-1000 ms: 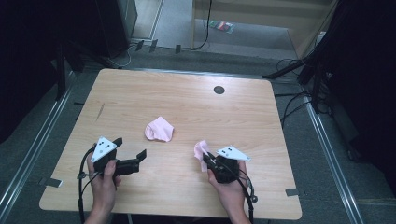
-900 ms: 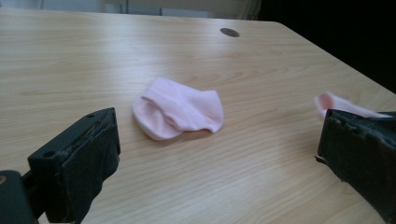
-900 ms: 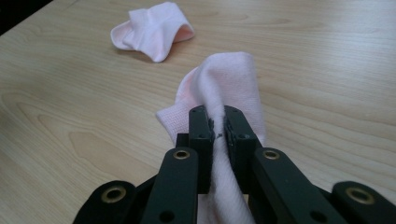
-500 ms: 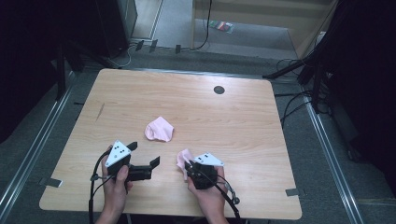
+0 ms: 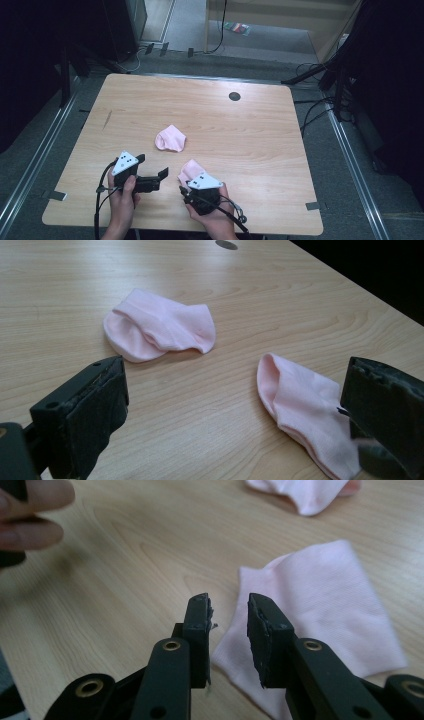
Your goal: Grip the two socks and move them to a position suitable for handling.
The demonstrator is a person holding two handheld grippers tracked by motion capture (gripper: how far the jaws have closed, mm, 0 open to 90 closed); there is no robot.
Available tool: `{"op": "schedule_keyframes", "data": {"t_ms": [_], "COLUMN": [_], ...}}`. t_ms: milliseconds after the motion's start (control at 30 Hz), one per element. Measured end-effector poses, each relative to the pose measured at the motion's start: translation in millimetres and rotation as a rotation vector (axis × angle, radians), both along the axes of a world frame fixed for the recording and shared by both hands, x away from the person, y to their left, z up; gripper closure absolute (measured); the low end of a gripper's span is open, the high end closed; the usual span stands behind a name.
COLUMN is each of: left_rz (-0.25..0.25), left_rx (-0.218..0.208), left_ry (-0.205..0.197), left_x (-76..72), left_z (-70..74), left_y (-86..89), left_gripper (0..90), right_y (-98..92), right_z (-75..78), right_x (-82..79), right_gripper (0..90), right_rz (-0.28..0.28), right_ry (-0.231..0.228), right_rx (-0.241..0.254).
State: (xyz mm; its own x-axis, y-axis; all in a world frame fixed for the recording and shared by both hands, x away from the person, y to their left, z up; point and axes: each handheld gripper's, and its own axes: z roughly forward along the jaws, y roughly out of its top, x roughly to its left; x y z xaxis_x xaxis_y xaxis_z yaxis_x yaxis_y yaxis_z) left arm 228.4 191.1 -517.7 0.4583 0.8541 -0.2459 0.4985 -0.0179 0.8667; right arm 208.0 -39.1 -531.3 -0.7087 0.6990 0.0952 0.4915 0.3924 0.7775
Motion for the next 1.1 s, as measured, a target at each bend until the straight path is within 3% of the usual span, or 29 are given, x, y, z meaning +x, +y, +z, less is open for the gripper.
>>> {"op": "schedule_keyframes", "data": {"t_ms": [67,100,233,400,433,533,600,633,700,733,800,967,1067,1100], "left_rz": [-0.004,-0.007,-0.009,-0.011,-0.009,-0.005,-0.004,-0.006,-0.007,-0.007,-0.008,-0.026,-0.023,-0.002], "left_rx": [0.006,0.032,0.017,0.017,0.022,0.026,0.027,0.03,0.033,0.033,0.028,0.019,0.038,0.069], "left_ry": [-0.001,-0.002,0.011,0.013,0.01,0.013,0.012,0.013,0.018,0.018,0.021,0.045,0.063,0.085], "left_x": [0.0,0.6,1.8,2.2,2.4,2.8,3.0,3.2,3.6,3.6,3.9,6.9,8.9,10.4], "left_z": [-0.8,-2.0,-4.0,-4.8,-4.9,-5.5,-5.8,-6.0,-6.6,-6.6,-7.0,-10.1,-12.3,-14.5], "left_y": [-1.3,-3.1,-3.3,-3.4,-3.5,-3.7,-3.9,-3.9,-4.3,-4.3,-4.9,-8.2,-12.4,-18.7], "left_gripper": [0.0,0.0,0.0,0.0,0.0,0.0,0.0,0.0,0.0,0.0,0.0,0.0,4.1,9.0], "right_y": [6.0,6.5,7.9,10.3,9.5,7.1,6.4,2.6,-3.1,-3.1,-12.4,-23.9,-27.6,-31.2], "right_z": [-6.0,-7.2,-11.4,-16.2,-16.1,-14.0,-12.7,-8.1,-1.4,-1.4,8.8,22.2,24.8,26.7], "right_x": [-2.9,-3.7,-4.6,-6.5,-6.7,-7.2,-7.4,-6.8,-4.9,-4.9,-1.3,2.9,5.0,7.5], "right_gripper": [64.2,64.1,65.6,72.5,79.8,87.3,87.5,87.6,87.8,87.8,87.9,87.9,87.8,87.8], "right_rz": [-0.016,-0.021,-0.029,-0.04,-0.049,-0.06,-0.064,-0.074,-0.093,-0.093,-0.117,-0.149,-0.158,-0.168], "right_ry": [-0.018,-0.019,-0.015,-0.031,-0.039,-0.038,-0.039,-0.029,-0.02,-0.02,-0.015,-0.042,-0.037,-0.028], "right_rx": [-0.057,-0.07,-0.102,-0.134,-0.139,-0.114,-0.107,-0.063,-0.014,-0.014,0.049,0.092,0.108,0.128]}}
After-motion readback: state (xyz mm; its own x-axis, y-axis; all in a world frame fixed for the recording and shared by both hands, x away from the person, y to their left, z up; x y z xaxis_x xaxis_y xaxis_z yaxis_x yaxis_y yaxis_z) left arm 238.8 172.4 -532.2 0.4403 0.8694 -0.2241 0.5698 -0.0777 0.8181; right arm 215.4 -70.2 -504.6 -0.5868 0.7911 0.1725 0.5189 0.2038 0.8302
